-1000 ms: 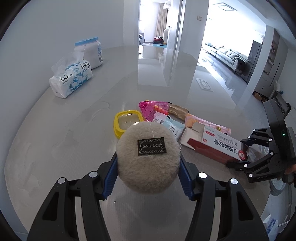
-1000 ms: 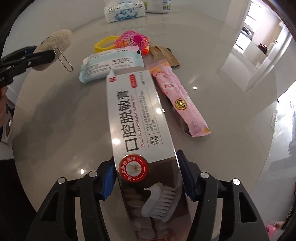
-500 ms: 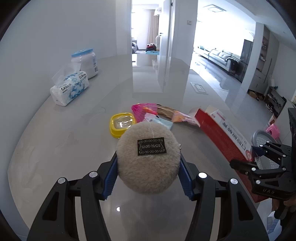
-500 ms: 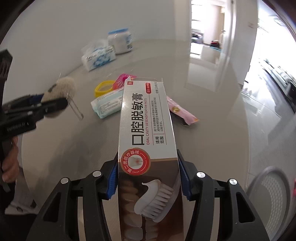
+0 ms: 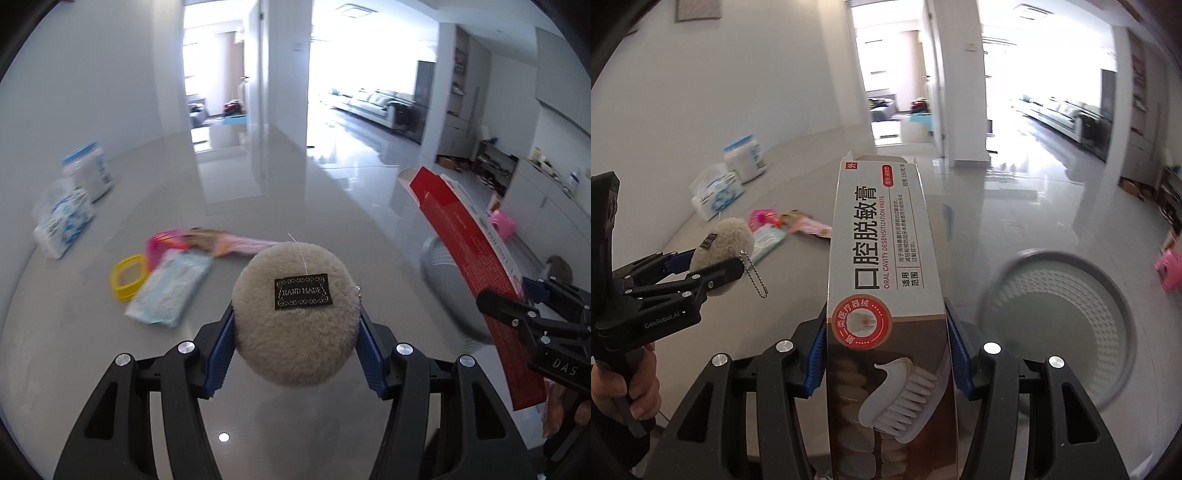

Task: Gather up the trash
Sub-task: 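Carry ball and toothpaste box over the wastebasket and open both tools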

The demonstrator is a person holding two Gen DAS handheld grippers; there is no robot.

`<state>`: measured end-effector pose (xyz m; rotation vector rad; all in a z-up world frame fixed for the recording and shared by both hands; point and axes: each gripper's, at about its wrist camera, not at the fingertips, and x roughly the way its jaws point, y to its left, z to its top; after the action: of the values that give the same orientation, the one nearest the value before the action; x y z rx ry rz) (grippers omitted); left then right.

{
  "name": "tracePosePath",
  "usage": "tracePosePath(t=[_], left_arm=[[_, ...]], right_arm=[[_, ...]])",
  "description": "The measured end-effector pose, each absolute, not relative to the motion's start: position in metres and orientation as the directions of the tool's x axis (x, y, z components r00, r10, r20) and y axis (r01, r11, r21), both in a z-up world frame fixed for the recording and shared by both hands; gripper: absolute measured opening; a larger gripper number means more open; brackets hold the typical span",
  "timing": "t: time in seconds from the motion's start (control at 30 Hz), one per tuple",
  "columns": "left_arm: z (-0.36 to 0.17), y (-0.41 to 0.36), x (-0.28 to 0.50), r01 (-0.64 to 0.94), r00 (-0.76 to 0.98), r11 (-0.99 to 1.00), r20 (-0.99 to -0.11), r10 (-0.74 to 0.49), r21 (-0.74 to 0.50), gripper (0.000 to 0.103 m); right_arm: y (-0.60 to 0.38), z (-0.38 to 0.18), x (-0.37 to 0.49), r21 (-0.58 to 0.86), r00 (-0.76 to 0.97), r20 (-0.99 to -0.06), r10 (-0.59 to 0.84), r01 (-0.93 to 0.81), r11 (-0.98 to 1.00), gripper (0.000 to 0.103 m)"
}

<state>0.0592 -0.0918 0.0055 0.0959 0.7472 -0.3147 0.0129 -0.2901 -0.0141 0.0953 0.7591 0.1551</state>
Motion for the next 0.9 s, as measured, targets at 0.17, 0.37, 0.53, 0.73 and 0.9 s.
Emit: tracePosePath(t=[0.17, 0.37, 0.53, 0.73, 0.9], left_arm=[[0.005, -0.166, 0.059, 0.434, 0.647, 0.9, -0.681, -0.344, -0.043, 0.057], [-0.006, -0.255, 0.068, 0.541, 0.589, 0.84, -0.701, -0.402, -0.027, 0.057], [-0.037, -0.305, 0.09, 0.598, 0.514, 0.801, -0.75, -0.416, -0.034, 0.057], [-0.072, -0.346, 0.118, 0.626, 0.439, 0.779, -0.806, -0.397, -0.042, 0.057], [-0.085, -0.363, 0.133, 0.629, 0.411, 0.776, -0.831, -0.376, -0.04, 0.059]], right_arm=[[-0.35, -0.024, -0.01, 0.119, 0.717, -0.695, 0.054, 0.041, 0.992, 0.053], [-0.414, -0.038, -0.021, 0.135, 0.693, -0.72, -0.03, 0.183, 0.974, 0.053], [-0.451, -0.062, -0.014, 0.166, 0.644, -0.764, -0.032, 0.246, 0.955, 0.053], [-0.479, -0.09, 0.007, 0.212, 0.587, -0.81, 0.006, 0.283, 0.935, 0.053], [-0.488, -0.107, 0.03, 0.259, 0.55, -0.834, 0.05, 0.309, 0.915, 0.053]])
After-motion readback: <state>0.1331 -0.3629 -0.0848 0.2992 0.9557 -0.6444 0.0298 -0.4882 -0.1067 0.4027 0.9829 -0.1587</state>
